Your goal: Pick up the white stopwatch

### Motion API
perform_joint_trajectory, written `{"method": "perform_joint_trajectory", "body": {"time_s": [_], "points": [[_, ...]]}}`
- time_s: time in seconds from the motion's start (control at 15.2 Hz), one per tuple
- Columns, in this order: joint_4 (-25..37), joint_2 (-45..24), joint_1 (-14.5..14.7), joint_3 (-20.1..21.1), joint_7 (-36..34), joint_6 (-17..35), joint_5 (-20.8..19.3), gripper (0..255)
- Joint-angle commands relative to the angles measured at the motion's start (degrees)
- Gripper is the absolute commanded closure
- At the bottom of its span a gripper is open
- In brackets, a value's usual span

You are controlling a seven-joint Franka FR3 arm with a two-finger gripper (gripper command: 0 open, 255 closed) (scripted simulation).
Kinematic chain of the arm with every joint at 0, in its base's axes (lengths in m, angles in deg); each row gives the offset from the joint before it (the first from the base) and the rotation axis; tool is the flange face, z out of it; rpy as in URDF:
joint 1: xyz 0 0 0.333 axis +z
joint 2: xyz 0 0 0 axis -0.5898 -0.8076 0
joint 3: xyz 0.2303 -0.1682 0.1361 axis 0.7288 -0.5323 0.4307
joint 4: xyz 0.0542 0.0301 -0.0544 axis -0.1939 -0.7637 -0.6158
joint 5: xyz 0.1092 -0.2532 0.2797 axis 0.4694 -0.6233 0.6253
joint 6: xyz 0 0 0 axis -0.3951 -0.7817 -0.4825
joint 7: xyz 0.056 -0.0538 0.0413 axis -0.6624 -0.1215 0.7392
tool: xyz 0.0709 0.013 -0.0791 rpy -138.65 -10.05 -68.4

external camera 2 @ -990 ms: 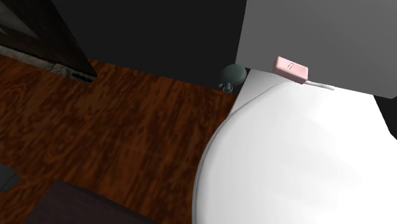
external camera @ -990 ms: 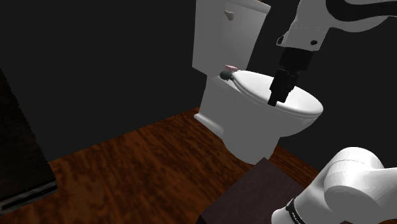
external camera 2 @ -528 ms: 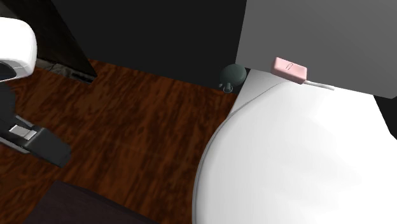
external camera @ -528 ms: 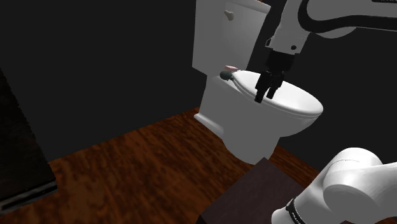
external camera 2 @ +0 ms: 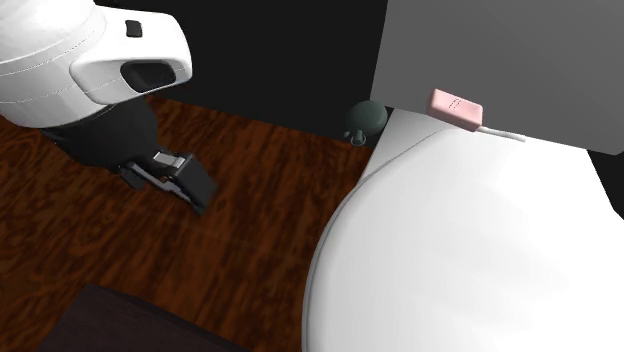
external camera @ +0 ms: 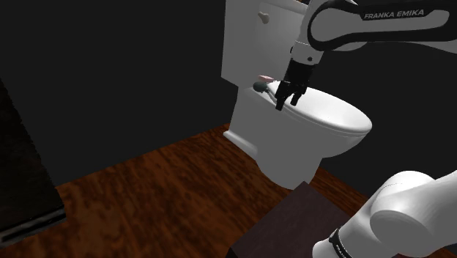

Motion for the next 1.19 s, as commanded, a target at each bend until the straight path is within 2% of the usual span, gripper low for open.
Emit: {"method": "perform_joint_trajectory", "body": {"time_s": [0.0, 0.59, 1.12], "points": [[1.69, -3.3, -0.62, -0.31, -0.03, 2.9, -1.36, 0], [12.46, -18.4, -3.1, -1.8, -1.06, 12.69, -6.78, 0], [26.34, -32.04, -4.91, -3.44, -2.12, 17.57, -10.59, 0]]}}
